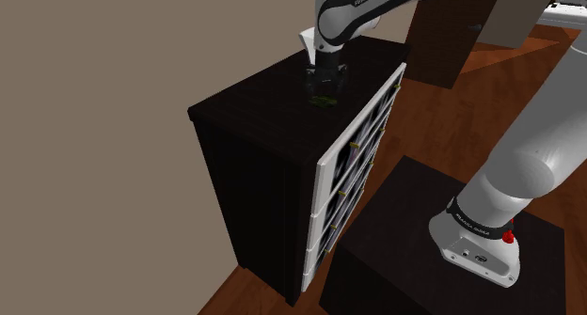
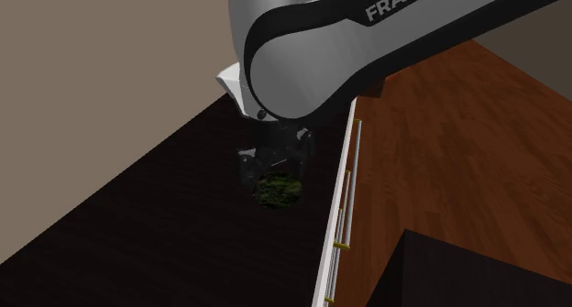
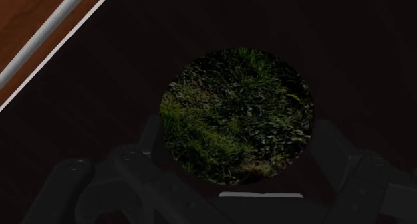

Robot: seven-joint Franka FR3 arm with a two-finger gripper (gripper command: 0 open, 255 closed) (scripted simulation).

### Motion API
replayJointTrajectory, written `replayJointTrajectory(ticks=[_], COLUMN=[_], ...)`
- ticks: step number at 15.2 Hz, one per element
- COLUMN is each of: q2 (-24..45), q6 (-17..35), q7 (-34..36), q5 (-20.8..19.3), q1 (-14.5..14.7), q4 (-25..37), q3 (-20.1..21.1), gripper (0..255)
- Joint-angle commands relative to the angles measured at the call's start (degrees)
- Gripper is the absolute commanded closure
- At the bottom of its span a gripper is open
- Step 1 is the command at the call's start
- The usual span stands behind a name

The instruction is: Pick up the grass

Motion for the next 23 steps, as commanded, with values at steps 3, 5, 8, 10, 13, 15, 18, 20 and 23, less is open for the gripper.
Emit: replayJointTrajectory(ticks=[3,5,8,10,13,15,18,20,23], q2=[0.48,0.47,0.48,0.5,0.1,-0.55,-1.46,-2.01,-2.75], q6=[1.33,1.32,1.32,1.3,0.57,-0.91,-3.13,-4.61,-6.84], q7=[0.21,0.23,0.23,0.23,0.16,0.02,-0.18,-0.3,-0.47], q5=[-0.12,-0.11,-0.12,-0.12,-0.03,0.11,0.31,0.42,0.57], q1=[0.04,0.05,0.05,0.06,0.06,0.05,0.04,0.04,0.04], q4=[-0.84,-0.85,-0.83,-0.8,-0.46,0.37,1.69,2.64,4.15], q3=[0.03,0.04,0.04,0.04,0.05,0.05,0.06,0.05,0.05], gripper=[255,255,255,255,255,255,255,255,255])
